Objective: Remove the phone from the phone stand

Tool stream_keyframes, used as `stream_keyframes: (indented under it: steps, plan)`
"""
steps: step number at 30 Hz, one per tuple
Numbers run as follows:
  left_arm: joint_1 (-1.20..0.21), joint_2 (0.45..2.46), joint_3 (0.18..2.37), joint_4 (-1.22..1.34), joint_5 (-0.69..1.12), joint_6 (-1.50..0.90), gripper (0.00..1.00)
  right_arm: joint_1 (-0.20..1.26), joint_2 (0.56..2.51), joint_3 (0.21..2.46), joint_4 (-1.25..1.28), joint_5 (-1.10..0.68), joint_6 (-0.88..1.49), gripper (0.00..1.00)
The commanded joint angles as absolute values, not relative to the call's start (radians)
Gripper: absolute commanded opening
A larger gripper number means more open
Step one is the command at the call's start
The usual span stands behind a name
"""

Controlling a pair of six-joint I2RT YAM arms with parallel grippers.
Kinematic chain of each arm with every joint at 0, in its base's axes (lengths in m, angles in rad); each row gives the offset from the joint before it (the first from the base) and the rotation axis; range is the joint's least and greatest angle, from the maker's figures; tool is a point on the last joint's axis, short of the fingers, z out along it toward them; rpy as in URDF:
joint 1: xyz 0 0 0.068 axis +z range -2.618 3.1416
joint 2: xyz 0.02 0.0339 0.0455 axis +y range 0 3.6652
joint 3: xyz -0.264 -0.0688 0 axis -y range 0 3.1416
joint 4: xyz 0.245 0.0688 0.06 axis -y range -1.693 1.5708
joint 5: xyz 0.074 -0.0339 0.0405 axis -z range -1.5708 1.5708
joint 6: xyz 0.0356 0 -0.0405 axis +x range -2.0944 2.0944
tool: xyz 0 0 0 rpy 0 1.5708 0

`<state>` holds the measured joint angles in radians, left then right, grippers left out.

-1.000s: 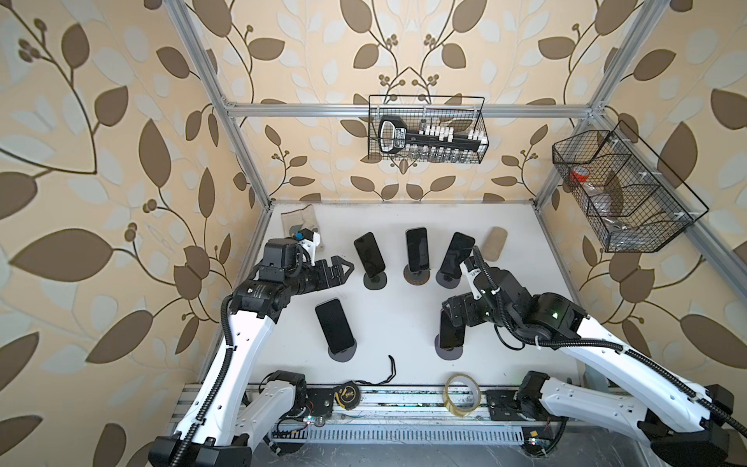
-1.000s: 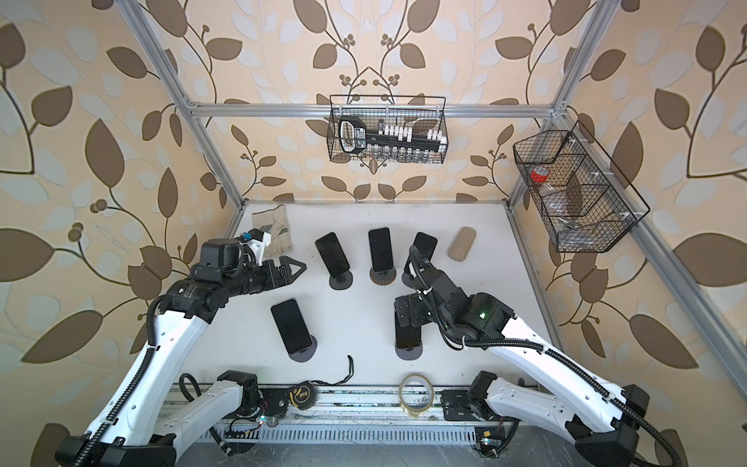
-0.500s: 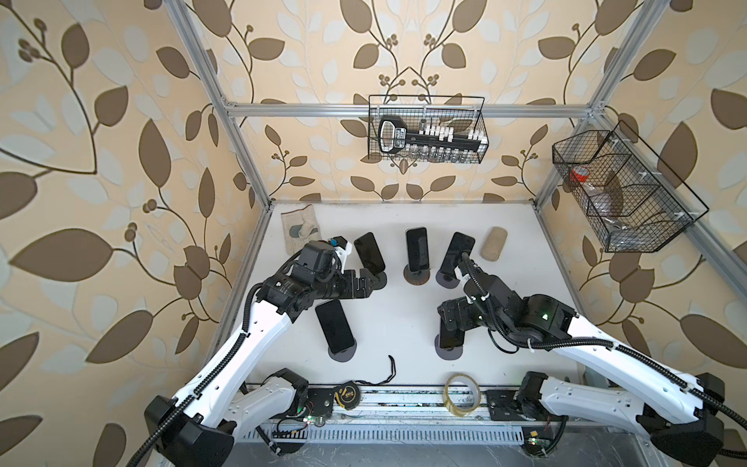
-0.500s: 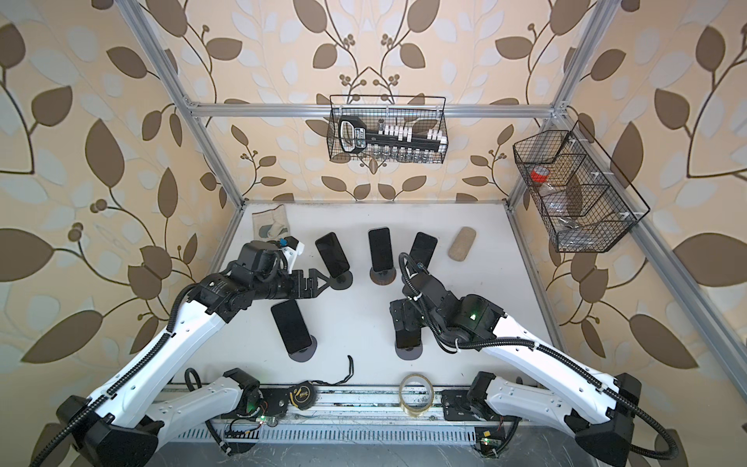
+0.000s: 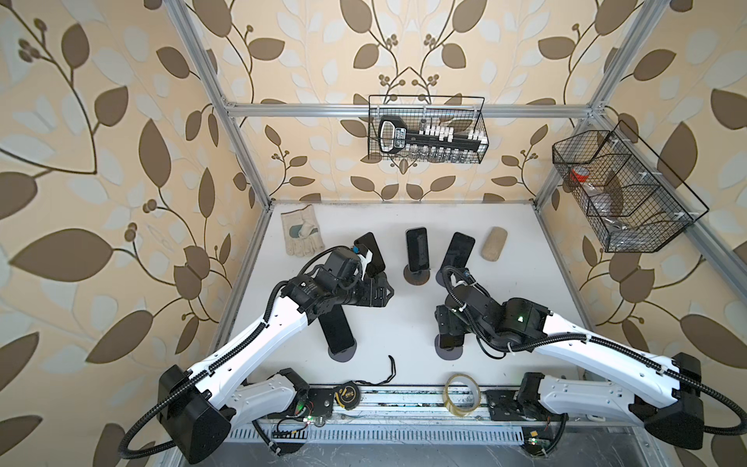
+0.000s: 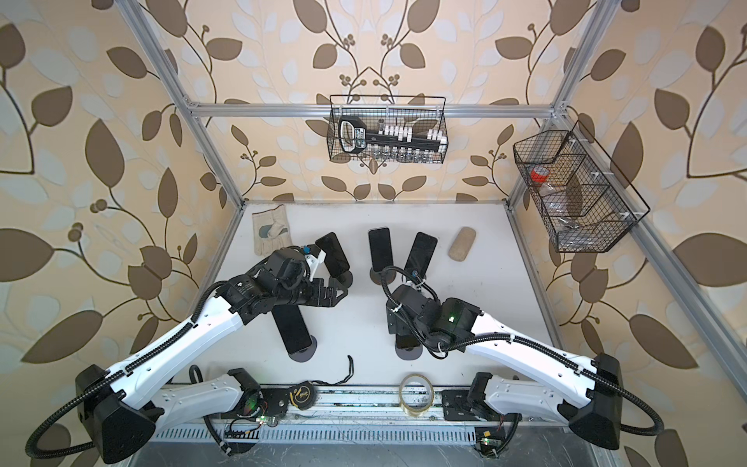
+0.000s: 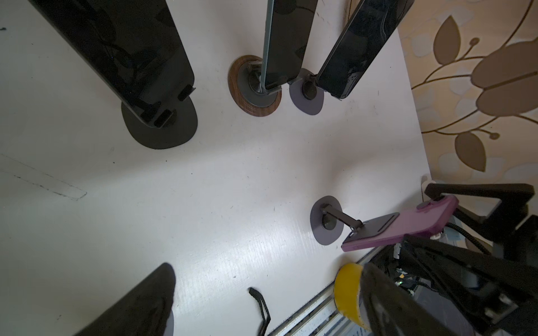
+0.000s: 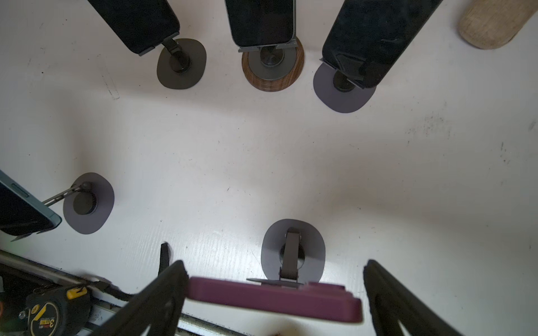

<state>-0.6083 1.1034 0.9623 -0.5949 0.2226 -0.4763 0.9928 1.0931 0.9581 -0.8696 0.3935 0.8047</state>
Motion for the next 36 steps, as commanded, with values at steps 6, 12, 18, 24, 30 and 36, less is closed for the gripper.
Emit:
stream_keyframes:
  steps: [6,12,18,24,30,36]
  plan:
    - [-0.620,1.131,0.937,-0.546,0.204,-0.499,0.99,0.999,1.093,0.923,-0.888,0.424,0.877,0.90]
    - [-0.620,1.135,0.950,-0.542,0.242,-0.499,0.99,0.999,1.123,0.934,-0.909,0.390,0.927,0.86]
    - [-0.620,1.131,0.953,-0.547,0.275,-0.503,0.99,1.005,1.178,0.981,-0.986,0.414,0.967,0.85]
    - [-0.620,1.113,0.924,-0.521,0.286,-0.521,0.99,1.011,1.174,0.988,-0.990,0.412,1.026,0.85]
    - [-0.621,1.117,0.923,-0.522,0.291,-0.517,0.99,1.016,1.204,1.000,-0.982,0.412,1.055,0.82]
    - [-0.622,1.125,0.931,-0.534,0.286,-0.502,0.99,1.023,1.226,1.017,-0.983,0.451,1.051,0.77]
